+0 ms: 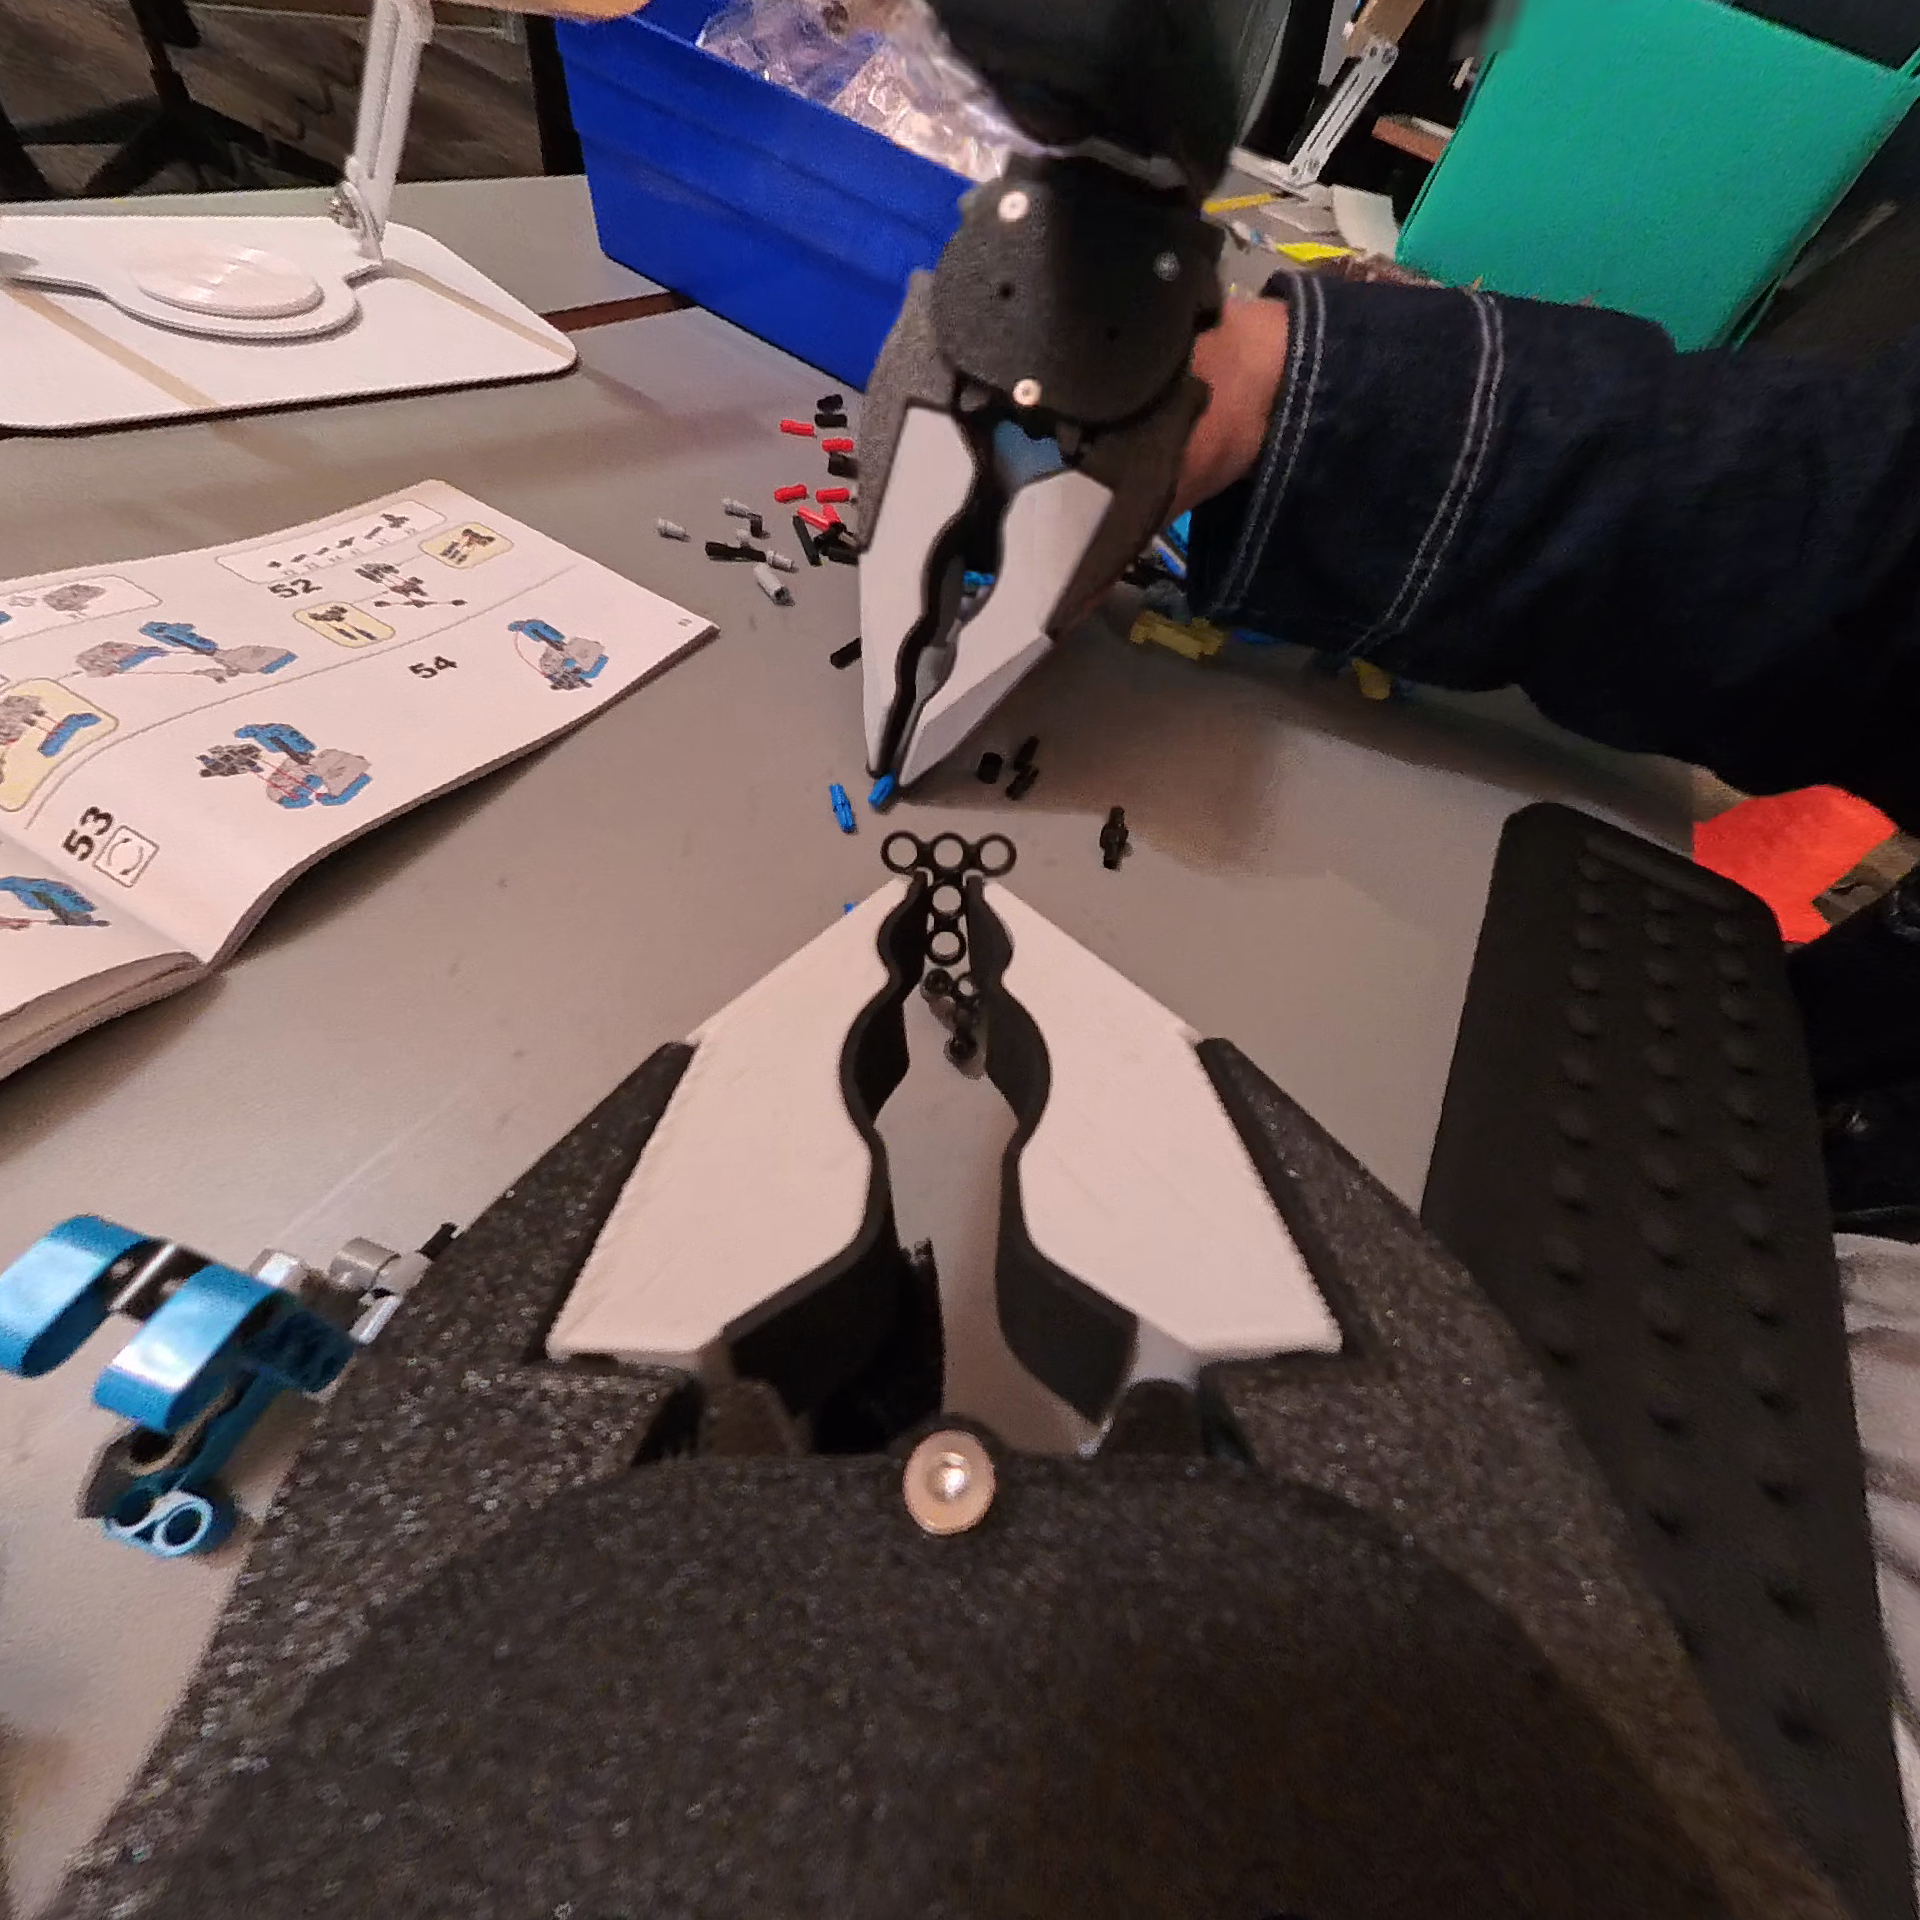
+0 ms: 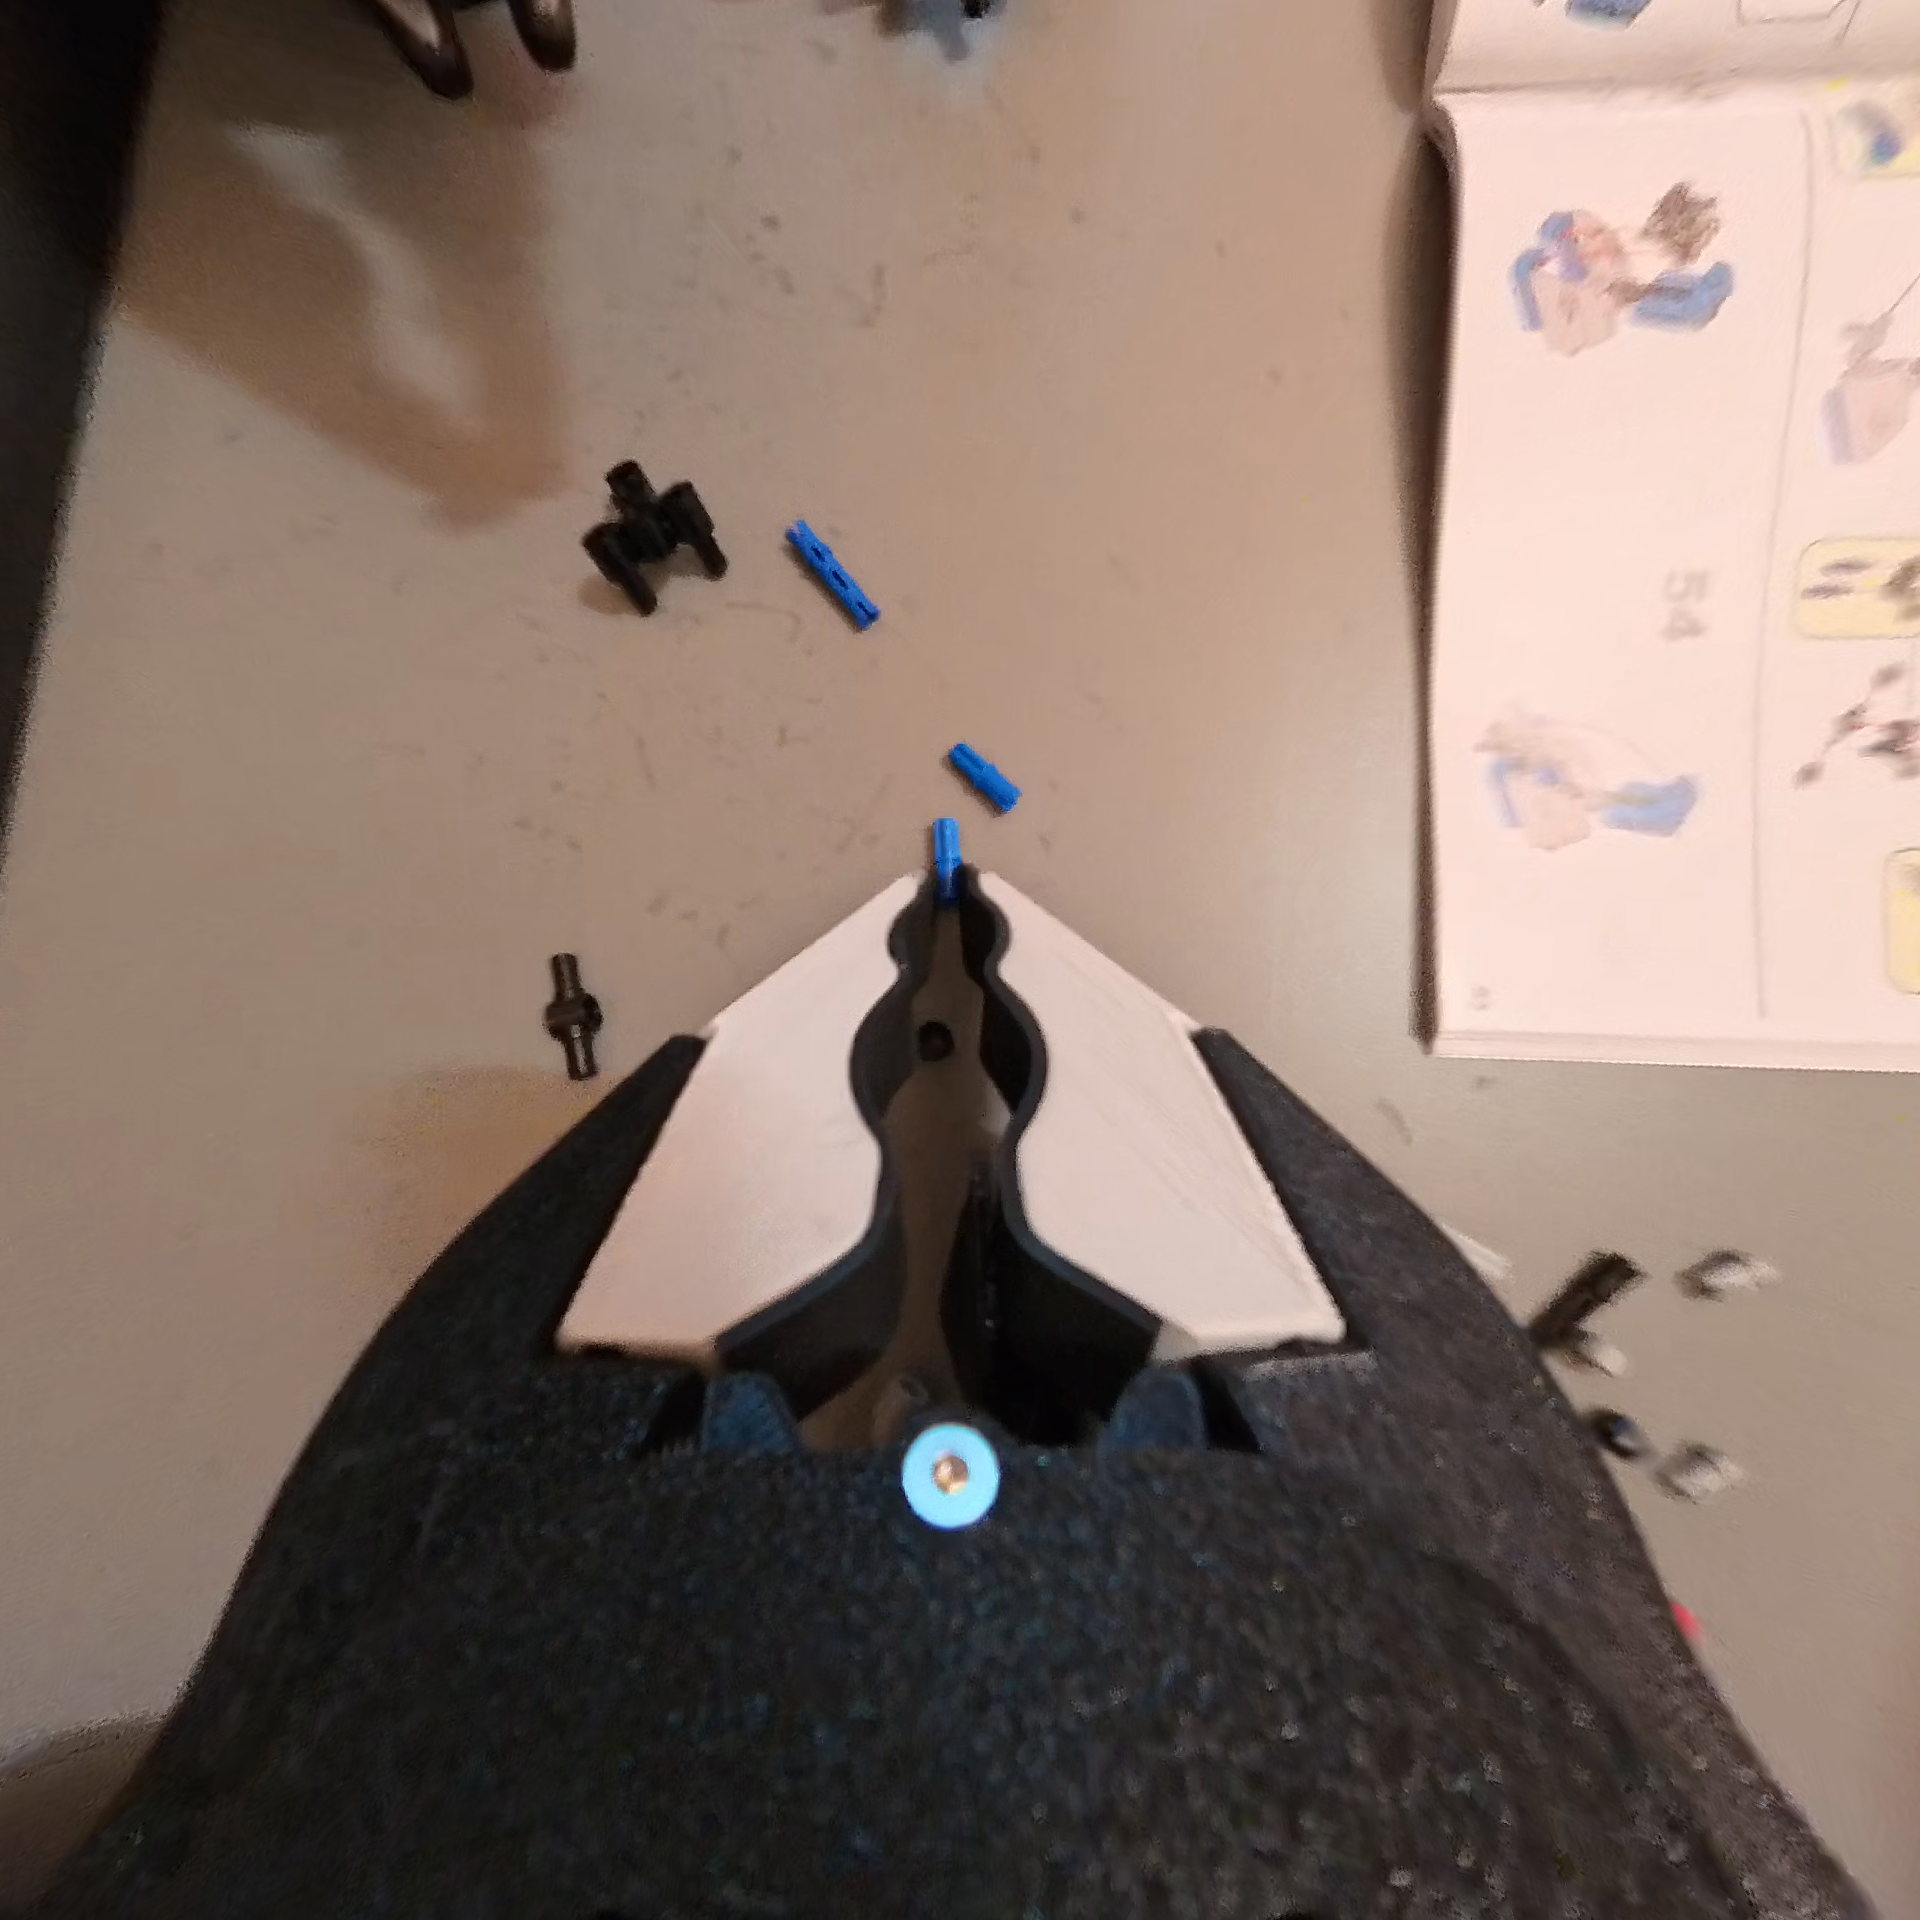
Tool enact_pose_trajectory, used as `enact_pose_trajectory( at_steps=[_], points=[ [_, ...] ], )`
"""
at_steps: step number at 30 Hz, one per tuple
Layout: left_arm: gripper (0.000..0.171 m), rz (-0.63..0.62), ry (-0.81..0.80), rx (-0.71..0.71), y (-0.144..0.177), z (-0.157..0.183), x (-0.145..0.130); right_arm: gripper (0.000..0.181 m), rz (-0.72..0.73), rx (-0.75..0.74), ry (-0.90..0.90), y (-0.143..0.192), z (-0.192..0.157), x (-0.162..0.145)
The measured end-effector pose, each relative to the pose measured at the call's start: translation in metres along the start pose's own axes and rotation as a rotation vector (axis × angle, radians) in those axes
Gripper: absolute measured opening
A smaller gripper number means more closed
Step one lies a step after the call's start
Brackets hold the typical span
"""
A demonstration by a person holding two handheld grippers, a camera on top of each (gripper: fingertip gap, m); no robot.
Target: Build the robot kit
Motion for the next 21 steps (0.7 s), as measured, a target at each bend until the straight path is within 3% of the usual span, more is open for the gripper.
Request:
enact_pose_trajectory(
  at_steps=[5,8,11,21],
  points=[
    [0.006,0.034,0.09,-0.052,0.003,-0.003,0.003,0.003,0.204,-0.113,0.08,0.022,-0.039,0.061],
    [0.006,0.033,0.121,-0.086,0.003,-0.002,0.002,0.003,0.302,-0.216,0.083,0.025,-0.056,0.079],
    [0.006,0.04,0.143,-0.123,0.003,0.0,0.002,0.003,0.416,-0.255,0.04,0.02,-0.067,0.087],
    [0.007,0.069,0.173,-0.183,0.006,0.004,0.005,0.003,0.429,-0.335,0.058,0.016,-0.08,0.09]
  ],
)
Point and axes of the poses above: each gripper's, where its closed fingertips meet, y back along the fingers, x out of its top, z = x × y across the jaws, the point moved 6 cm from there along y, back along the fingers, and after that the axes turned 2 degrees about y, right-handed, at the moved point
